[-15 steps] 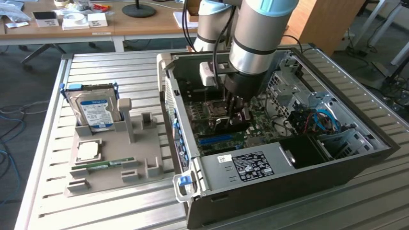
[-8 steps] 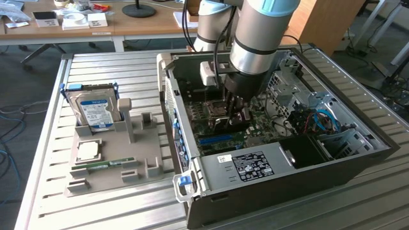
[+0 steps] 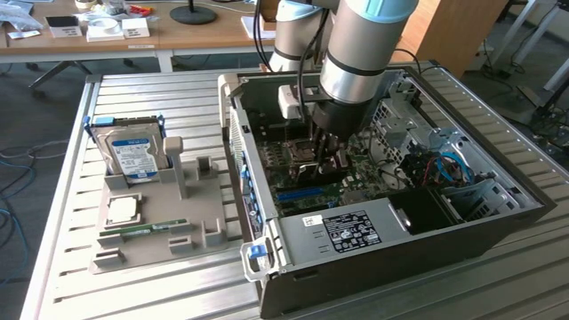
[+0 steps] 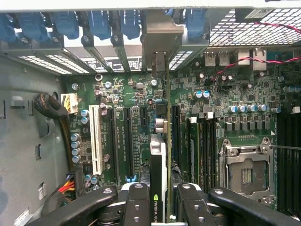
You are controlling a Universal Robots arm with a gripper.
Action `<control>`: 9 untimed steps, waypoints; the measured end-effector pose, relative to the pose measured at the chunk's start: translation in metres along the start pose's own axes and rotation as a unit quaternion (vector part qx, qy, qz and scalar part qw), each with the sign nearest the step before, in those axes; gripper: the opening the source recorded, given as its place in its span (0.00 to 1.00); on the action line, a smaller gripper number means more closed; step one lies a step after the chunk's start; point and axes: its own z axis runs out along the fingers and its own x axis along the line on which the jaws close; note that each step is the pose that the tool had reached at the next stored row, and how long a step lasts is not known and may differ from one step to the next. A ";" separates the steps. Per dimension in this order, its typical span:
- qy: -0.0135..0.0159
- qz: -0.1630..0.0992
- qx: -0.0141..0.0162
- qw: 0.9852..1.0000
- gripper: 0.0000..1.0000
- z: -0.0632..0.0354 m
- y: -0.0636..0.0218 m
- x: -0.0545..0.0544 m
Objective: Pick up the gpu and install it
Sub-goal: 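Insert the gpu into the slot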
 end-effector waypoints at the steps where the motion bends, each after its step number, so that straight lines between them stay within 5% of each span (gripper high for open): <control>1: 0.000 -0.001 0.000 1.000 0.27 0.0000 0.0000 0.000; 9: 0.000 -0.007 0.001 1.000 0.27 0.0002 0.0000 0.000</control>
